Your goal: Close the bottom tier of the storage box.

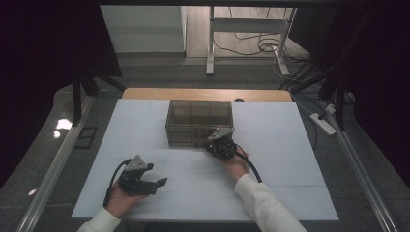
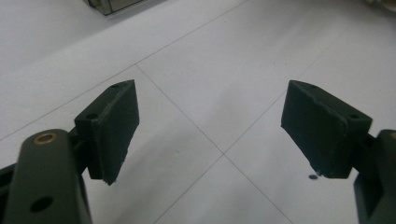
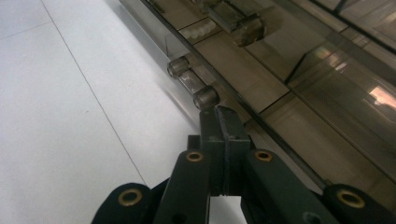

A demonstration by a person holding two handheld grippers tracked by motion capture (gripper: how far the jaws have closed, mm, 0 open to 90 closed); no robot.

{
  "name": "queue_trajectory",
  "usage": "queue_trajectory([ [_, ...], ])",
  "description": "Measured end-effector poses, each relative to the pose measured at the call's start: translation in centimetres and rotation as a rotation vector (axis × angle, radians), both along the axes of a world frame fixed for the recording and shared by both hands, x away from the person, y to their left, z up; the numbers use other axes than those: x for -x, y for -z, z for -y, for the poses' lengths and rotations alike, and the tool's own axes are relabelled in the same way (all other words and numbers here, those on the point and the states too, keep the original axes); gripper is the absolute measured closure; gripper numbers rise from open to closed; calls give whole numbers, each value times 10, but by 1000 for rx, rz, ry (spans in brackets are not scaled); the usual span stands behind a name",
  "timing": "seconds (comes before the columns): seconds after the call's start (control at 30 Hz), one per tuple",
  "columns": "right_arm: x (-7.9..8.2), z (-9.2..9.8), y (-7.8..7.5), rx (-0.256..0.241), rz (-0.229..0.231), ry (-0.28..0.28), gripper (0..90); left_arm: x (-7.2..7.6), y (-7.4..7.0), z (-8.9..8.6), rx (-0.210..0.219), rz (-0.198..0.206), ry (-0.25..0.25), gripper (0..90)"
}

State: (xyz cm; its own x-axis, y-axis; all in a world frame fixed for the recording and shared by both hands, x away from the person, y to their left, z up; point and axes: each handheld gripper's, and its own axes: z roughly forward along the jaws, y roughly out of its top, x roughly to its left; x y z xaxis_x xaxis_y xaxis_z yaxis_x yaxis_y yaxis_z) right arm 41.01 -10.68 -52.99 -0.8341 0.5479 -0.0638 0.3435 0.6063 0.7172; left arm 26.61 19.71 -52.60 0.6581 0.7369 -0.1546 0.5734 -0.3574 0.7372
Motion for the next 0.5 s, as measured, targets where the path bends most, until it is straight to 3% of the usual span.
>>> queue_trajectory([
  [0.5,-5,1,-1,-3,11,9,894,0,0,0,-1,1,0,199],
])
